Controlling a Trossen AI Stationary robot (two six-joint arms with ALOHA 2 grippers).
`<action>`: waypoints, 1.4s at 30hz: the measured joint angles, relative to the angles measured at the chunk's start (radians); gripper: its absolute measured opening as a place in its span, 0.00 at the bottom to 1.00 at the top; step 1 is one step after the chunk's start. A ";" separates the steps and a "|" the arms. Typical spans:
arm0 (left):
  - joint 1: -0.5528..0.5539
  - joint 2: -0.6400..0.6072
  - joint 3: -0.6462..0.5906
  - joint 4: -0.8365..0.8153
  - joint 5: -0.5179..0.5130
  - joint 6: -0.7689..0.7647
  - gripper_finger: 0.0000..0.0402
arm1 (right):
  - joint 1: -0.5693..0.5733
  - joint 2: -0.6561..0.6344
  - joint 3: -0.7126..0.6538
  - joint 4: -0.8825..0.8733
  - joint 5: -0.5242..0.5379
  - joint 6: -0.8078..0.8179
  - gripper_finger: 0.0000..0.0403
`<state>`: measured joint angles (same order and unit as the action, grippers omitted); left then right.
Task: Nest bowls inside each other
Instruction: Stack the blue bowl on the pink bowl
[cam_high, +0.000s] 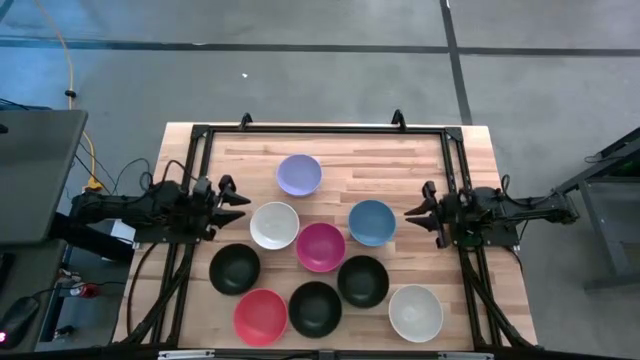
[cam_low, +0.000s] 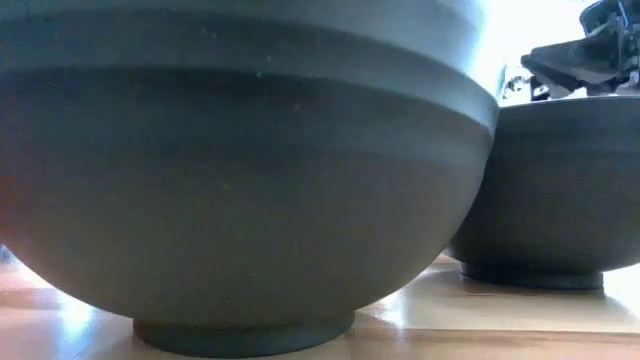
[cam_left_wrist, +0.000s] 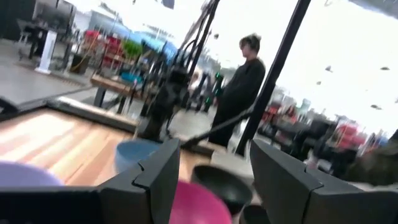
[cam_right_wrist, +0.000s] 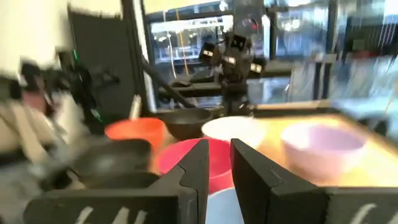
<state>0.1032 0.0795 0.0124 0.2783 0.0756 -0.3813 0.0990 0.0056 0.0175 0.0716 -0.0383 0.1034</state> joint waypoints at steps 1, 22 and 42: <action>0.000 0.000 0.000 0.021 0.000 -0.007 0.46 | 0.000 0.000 0.000 -0.001 0.000 0.060 0.15; 0.000 0.000 0.000 0.190 -0.001 -0.012 0.46 | 0.000 0.000 0.000 0.022 0.003 0.736 0.15; -0.001 0.000 0.000 0.189 -0.001 -0.009 0.46 | -0.001 0.000 0.000 0.022 0.004 0.813 0.15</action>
<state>0.1024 0.0795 0.0123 0.4675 0.0746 -0.3908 0.0982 0.0059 0.0174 0.0933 -0.0345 0.9161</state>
